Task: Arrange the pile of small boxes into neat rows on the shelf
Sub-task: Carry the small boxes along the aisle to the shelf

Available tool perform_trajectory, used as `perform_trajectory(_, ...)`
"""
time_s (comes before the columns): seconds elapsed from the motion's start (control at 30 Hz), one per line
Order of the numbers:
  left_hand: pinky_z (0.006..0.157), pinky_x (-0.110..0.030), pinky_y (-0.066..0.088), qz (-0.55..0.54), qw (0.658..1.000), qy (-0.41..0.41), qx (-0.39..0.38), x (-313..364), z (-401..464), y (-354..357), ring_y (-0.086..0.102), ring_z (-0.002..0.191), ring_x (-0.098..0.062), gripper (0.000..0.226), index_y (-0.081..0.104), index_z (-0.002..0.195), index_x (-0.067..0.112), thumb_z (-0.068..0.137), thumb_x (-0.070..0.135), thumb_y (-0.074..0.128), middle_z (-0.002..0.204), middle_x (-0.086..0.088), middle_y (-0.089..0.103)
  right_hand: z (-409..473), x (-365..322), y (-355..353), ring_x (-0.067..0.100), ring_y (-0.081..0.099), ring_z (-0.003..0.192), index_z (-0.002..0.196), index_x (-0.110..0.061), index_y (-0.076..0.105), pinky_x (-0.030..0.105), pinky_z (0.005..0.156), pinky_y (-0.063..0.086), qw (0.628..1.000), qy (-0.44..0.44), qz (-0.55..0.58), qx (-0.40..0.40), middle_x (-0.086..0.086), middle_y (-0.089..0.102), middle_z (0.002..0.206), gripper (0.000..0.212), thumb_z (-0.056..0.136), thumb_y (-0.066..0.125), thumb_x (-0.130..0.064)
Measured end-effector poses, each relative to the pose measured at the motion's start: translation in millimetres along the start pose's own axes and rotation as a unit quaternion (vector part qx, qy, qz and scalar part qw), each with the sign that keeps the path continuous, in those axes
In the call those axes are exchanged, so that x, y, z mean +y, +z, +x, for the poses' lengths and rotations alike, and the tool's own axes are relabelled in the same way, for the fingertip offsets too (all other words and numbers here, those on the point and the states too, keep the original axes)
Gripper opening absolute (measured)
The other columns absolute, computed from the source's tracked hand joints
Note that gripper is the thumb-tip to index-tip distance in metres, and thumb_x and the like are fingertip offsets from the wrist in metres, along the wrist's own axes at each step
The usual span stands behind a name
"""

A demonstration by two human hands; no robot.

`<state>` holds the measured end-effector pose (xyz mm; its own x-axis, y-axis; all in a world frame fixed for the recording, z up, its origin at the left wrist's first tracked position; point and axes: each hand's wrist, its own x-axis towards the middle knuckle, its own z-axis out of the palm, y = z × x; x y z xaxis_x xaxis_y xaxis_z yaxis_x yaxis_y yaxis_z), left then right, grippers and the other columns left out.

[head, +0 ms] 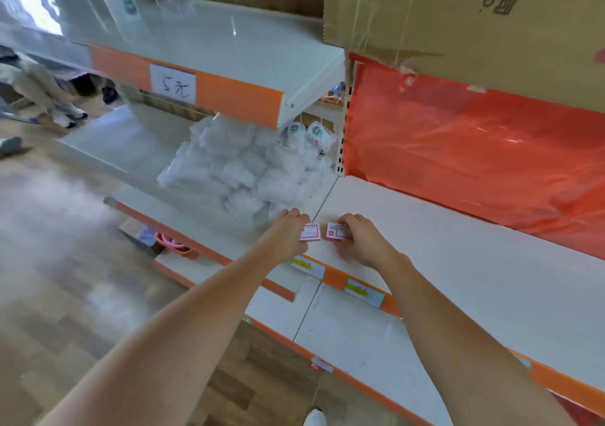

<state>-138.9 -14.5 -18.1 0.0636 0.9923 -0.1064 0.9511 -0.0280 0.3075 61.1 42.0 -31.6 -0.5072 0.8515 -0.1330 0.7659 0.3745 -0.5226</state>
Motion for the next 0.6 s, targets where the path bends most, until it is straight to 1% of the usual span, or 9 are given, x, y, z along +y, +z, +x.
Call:
perform_trajectory(0.1,0.082,-0.032,0.040,-0.014,1.000,-0.016,0.009,-24,-23,-4,0.047,0.108,-0.030,0.040,0.058,0.115,0.006,0.079,0.017,0.070,0.111,-0.013,0.051,0,-28,13,0.030,0.049,0.109,0.124,-0.013,0.053,0.038,0.094,0.042,1.000,-0.026,-0.001,0.008,0.011,0.053,0.117,0.038,0.087,0.063,-0.015)
perform_trajectory(0.17,0.078,-0.030,0.037,-0.026,0.999,-0.030,0.013,-39,-36,-3,0.049,0.105,-0.031,0.040,0.059,0.113,0.006,0.077,0.019,0.071,0.110,-0.012,0.052,-3,-45,22,0.030,0.049,0.109,0.122,-0.012,0.054,0.038,0.093,0.042,0.999,-0.042,0.000,0.010,0.012,0.053,0.116,0.039,0.086,0.067,-0.020)
perform_trajectory(0.2,0.079,-0.029,0.034,-0.030,0.999,-0.031,0.011,-45,-43,-1,0.049,0.104,-0.030,0.038,0.059,0.111,0.006,0.078,0.022,0.070,0.109,-0.012,0.052,-4,-51,26,0.029,0.048,0.109,0.122,-0.012,0.054,0.037,0.093,0.042,0.999,-0.051,-0.005,0.004,0.012,0.053,0.117,0.040,0.086,0.069,-0.022)
perform_trajectory(0.27,0.085,-0.030,0.032,-0.028,0.999,-0.038,0.009,-56,-57,1,0.048,0.104,-0.030,0.031,0.058,0.106,0.007,0.082,0.026,0.063,0.107,-0.012,0.054,-8,-64,36,0.028,0.045,0.113,0.124,-0.012,0.052,0.035,0.093,0.040,0.997,-0.067,-0.029,-0.011,0.011,0.052,0.120,0.038,0.088,0.065,-0.017)
perform_trajectory(0.33,0.091,-0.031,0.032,-0.040,0.998,-0.047,0.006,-65,-73,5,0.046,0.105,-0.029,0.030,0.057,0.106,0.005,0.083,0.022,0.063,0.106,-0.012,0.052,-12,-73,47,0.028,0.042,0.114,0.124,-0.012,0.051,0.036,0.092,0.041,0.995,-0.086,-0.055,-0.010,0.009,0.050,0.121,0.036,0.089,0.061,-0.011)
perform_trajectory(0.43,0.093,-0.032,0.033,-0.050,0.997,-0.050,0.007,-78,-98,14,0.048,0.105,-0.029,0.028,0.060,0.105,0.005,0.079,0.014,0.062,0.104,-0.011,0.056,-19,-90,69,0.027,0.039,0.115,0.124,-0.011,0.050,0.041,0.092,0.043,0.989,-0.113,-0.087,-0.026,0.008,0.049,0.121,0.037,0.088,0.058,-0.006)
perform_trajectory(0.47,0.092,-0.031,0.032,-0.049,0.998,-0.046,0.013,-83,-106,19,0.048,0.103,-0.028,0.024,0.060,0.102,0.004,0.080,0.012,0.062,0.102,-0.011,0.057,-21,-96,76,0.026,0.038,0.116,0.124,-0.012,0.050,0.040,0.092,0.043,0.987,-0.121,-0.096,-0.036,0.008,0.048,0.122,0.037,0.088,0.057,-0.005)
perform_trajectory(0.5,0.090,-0.030,0.031,-0.053,0.997,-0.060,0.010,-86,-115,21,0.047,0.102,-0.029,0.021,0.059,0.101,0.003,0.081,0.012,0.062,0.101,-0.012,0.055,-23,-102,84,0.025,0.038,0.117,0.124,-0.012,0.050,0.039,0.092,0.042,0.985,-0.126,-0.105,-0.046,0.007,0.048,0.122,0.038,0.088,0.057,-0.005)
perform_trajectory(0.6,0.091,-0.032,0.033,-0.070,0.993,-0.096,0.005,-106,-140,34,0.041,0.102,-0.030,0.028,0.055,0.106,0.004,0.081,0.014,0.063,0.104,-0.011,0.049,-27,-119,110,0.025,0.039,0.118,0.124,-0.013,0.051,0.037,0.094,0.039,0.981,-0.131,-0.123,-0.076,0.007,0.049,0.123,0.037,0.089,0.060,-0.008)
